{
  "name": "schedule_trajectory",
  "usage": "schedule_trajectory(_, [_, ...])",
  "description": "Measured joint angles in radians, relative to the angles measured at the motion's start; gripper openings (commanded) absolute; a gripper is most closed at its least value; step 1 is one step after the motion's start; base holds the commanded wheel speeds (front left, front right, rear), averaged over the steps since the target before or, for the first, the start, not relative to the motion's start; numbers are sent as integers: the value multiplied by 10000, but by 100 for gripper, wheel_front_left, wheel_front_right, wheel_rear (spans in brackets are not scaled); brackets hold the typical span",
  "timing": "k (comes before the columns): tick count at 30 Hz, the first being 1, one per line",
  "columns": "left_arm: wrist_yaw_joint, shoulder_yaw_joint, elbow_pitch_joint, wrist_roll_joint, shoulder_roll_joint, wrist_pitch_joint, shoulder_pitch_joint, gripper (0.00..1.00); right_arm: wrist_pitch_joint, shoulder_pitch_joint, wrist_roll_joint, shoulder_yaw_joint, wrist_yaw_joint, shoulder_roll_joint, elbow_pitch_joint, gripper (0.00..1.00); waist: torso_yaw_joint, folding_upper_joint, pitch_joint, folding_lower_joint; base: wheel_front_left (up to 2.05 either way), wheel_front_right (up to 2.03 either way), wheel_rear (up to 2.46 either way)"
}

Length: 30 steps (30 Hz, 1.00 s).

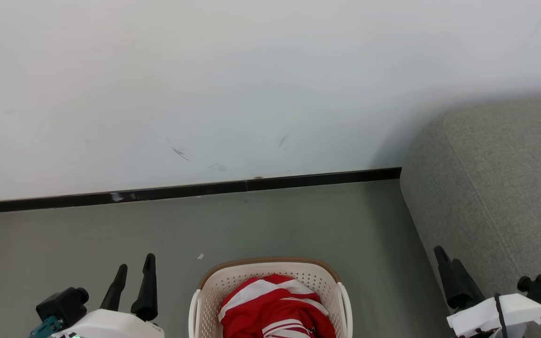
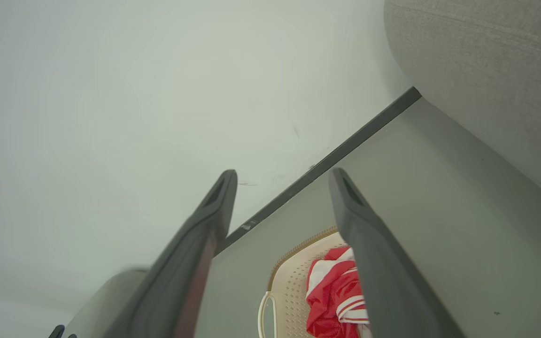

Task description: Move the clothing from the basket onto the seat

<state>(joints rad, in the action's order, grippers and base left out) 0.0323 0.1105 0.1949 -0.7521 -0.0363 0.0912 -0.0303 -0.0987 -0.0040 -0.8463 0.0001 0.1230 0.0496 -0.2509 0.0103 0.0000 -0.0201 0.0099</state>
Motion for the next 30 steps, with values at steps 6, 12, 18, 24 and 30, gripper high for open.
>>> schedule_trajectory(6, [318,171,-107,895,-2,221,5,100,-192,0,1145,25,0,-8,63,100,6,0,3,-50,0,0,0])
schedule_trajectory(12, [562,334,-159,1703,-10,416,9,100,-362,0,2040,33,2,-35,121,100,9,0,21,-74,0,0,0])
schedule_trajectory(18, [823,510,-205,2631,-25,616,10,100,-514,0,2989,84,2,-61,182,100,17,0,47,-85,0,0,0])
schedule_trajectory(24, [1087,648,-217,3444,-42,792,10,100,-704,-1,3940,123,2,-71,234,100,34,0,62,-89,0,0,0])
schedule_trajectory(30, [1346,802,-211,4316,-52,1049,10,100,-880,-1,4907,165,4,-77,305,100,52,0,69,-91,0,0,0])
